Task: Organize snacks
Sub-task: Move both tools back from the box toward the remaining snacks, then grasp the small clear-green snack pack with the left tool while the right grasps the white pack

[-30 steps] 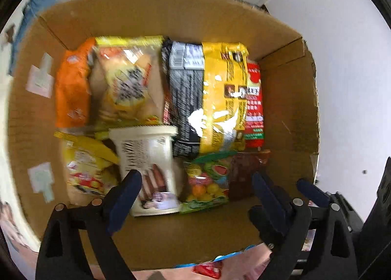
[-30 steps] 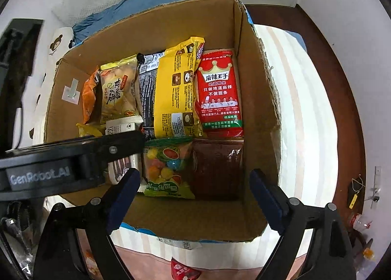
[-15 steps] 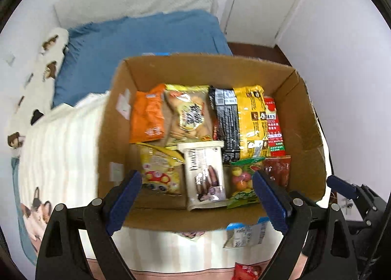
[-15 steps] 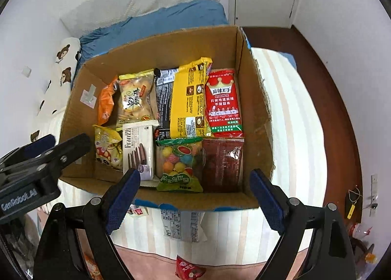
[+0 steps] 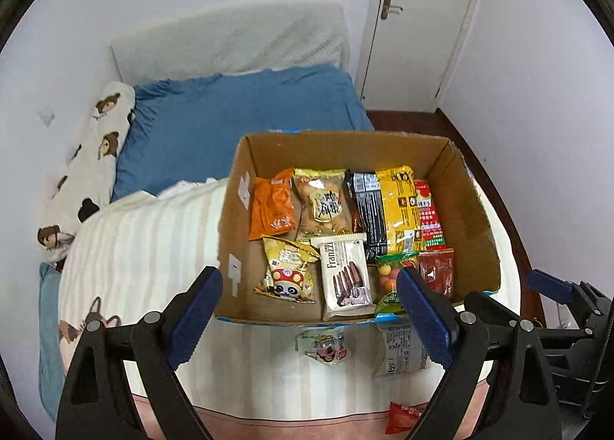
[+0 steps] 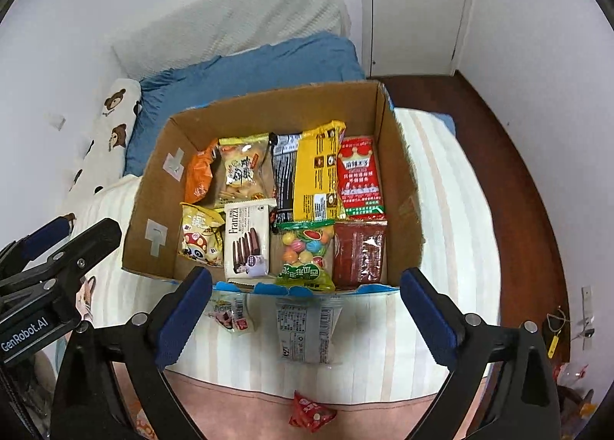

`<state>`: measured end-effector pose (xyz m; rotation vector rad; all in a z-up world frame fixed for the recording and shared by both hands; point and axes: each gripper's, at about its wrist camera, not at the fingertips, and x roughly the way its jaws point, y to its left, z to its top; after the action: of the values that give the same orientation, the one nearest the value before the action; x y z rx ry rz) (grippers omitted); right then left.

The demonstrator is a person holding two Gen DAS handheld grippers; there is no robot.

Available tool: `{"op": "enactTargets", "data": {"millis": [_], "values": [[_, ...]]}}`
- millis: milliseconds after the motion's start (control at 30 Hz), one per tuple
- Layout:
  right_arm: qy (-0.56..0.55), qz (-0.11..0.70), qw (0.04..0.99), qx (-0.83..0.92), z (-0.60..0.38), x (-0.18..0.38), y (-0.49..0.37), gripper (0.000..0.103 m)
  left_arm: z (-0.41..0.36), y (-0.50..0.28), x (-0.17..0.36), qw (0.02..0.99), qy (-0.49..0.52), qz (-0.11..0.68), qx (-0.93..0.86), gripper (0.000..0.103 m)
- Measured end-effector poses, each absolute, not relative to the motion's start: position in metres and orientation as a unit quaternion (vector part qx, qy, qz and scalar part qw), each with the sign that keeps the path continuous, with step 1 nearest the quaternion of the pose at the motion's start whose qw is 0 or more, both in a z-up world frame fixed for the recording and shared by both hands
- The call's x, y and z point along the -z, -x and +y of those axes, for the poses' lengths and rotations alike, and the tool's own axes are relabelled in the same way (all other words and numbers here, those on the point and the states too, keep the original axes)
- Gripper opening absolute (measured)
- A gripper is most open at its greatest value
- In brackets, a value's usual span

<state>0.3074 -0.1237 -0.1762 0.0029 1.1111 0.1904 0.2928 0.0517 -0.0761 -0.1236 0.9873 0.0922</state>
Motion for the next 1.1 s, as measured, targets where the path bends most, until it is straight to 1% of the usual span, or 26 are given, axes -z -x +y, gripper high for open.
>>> {"op": "enactTargets", "data": {"millis": [233, 400, 467, 533, 633, 800, 900, 967, 1033, 1100], "values": [[-0.004, 0.499, 0.861, -0.099, -0.123, 0.152, -0.279, 0.101, 0.054, -0.269, 0.059, 0.889, 0.068, 0.452, -0.045, 0.093], [-0.033, 0.513, 0.85, -0.112, -0.132, 0.16, -0.259, 0.101, 0.058, -0.246, 0.066, 0.883, 0.083, 0.46, -0.046, 0.093], [-0.042, 0.53, 0.839, -0.114, -0.136, 0.176, -0.252, 0.101, 0.058, -0.239, 0.079, 0.876, 0.081, 0.473, -0.05, 0.093], [-0.045, 0.55, 0.827, -0.109, -0.14, 0.197, -0.251, 0.101, 0.061, -0.233, 0.102, 0.863, 0.081, 0.494, -0.061, 0.093], [-0.06, 0.585, 0.804, -0.092, -0.145, 0.244, -0.259, 0.101, 0.062, -0.231, 0.138, 0.841, 0.087, 0.529, -0.076, 0.093], [-0.073, 0.616, 0.78, -0.081, -0.142, 0.307, -0.277, 0.101, 0.061, -0.246, 0.208, 0.797, 0.094, 0.589, -0.097, 0.093], [-0.064, 0.634, 0.767, -0.076, -0.132, 0.339, -0.286, 0.099, 0.059, -0.257, 0.236, 0.778, 0.098, 0.613, -0.096, 0.093], [-0.053, 0.641, 0.762, -0.074, -0.126, 0.353, -0.289, 0.092, 0.059, -0.266, 0.249, 0.771, 0.103, 0.621, -0.092, 0.093], [-0.045, 0.647, 0.757, -0.077, -0.126, 0.364, -0.289, 0.066, 0.056, -0.276, 0.259, 0.764, 0.106, 0.631, -0.082, 0.093], [-0.044, 0.648, 0.756, -0.079, -0.131, 0.367, -0.286, 0.059, 0.052, -0.285, 0.267, 0.759, 0.113, 0.638, -0.065, 0.093]]}}
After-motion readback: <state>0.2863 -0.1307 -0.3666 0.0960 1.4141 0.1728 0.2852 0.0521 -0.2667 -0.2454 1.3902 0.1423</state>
